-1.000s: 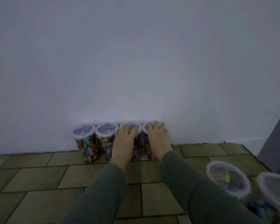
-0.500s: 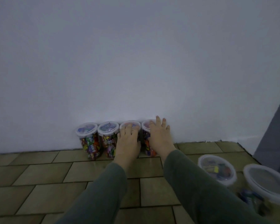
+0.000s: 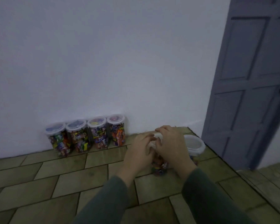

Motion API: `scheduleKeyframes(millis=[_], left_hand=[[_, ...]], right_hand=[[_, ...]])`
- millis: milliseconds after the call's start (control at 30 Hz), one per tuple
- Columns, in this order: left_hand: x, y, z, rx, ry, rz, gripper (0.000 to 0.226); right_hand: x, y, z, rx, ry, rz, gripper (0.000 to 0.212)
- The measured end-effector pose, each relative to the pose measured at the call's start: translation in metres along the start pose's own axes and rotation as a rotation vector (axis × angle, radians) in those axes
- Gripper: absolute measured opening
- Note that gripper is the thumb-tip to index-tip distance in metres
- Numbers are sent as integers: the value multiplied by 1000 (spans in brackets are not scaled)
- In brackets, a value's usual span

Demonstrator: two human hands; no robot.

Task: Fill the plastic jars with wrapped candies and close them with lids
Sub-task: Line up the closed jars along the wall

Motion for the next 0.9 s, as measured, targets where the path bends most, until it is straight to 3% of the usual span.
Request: scheduleKeyframes(millis=[233, 433, 733, 800, 900], left_hand=[[43, 10, 4, 24, -108, -177, 53], [47, 12, 4, -38, -99, -333, 54], [35, 12, -1, -64, -69, -502, 48], [34, 3, -3, -47, -54, -506, 45], [31, -4, -4, -7, -32, -458, 59]], right_hand=[[7, 73, 38, 161, -134, 191, 52], [24, 79, 44, 57, -193, 314, 69], [36, 64, 19, -142, -60, 180, 56], [32, 66, 16, -177, -95, 187, 55], [31, 76, 16, -153, -203, 274, 76]])
Point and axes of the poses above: each hand's wrist, its own z-axis away from the middle knuckle, its own x-axis out of the palm, y = z × x, the point moved 5 cm from there along -z, towards the middle knuckle, and after that the axes turned 6 degrees about z, right-handed, at the moved point
